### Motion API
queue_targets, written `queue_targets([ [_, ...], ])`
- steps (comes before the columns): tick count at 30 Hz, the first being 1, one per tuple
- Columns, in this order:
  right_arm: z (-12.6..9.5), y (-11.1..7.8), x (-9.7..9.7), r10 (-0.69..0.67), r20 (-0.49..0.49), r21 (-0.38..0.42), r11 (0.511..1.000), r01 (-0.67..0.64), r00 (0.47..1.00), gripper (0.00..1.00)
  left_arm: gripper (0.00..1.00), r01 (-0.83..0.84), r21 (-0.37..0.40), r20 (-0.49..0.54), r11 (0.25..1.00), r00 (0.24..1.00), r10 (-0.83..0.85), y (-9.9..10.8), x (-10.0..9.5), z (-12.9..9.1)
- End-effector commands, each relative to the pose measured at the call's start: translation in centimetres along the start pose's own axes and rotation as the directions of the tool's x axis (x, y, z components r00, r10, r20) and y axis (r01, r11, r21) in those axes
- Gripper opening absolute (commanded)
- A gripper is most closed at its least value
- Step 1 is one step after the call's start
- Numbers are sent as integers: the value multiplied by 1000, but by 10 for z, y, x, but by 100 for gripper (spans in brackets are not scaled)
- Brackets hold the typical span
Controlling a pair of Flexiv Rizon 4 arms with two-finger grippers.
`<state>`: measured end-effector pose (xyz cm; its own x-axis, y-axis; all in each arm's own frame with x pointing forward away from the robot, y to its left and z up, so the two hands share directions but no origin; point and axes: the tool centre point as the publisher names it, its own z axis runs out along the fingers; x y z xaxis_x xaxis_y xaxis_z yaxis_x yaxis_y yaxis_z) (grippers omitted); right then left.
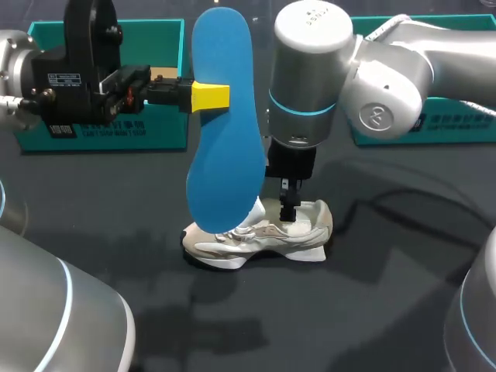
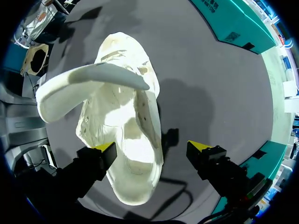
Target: Take the shoe out of the shoebox, open the shoe tongue, remove and reinsert the insole, then place the shoe into the shoebox
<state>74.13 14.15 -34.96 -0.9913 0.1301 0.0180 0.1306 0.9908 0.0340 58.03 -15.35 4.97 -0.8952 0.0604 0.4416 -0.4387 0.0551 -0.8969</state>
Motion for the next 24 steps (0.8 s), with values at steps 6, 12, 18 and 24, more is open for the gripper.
queue_targets([
  [6,18,10,-13,-7,-30,-5,1000,7,1000,86,0,0,0,-1,1000,1000,0,0,-1,2],
  [12,24,5,-11,4,-38,-18,1000,-5,999,44,0,0,0,-1,1000,1000,0,0,-1,2],
  [18,31,2,-4,11,-50,-29,1000,-12,999,46,0,0,0,-1,1000,1000,0,0,-1,2],
  [24,34,1,-1,10,-59,-34,999,-12,998,31,0,0,0,-1,1000,1000,0,0,-1,2],
])
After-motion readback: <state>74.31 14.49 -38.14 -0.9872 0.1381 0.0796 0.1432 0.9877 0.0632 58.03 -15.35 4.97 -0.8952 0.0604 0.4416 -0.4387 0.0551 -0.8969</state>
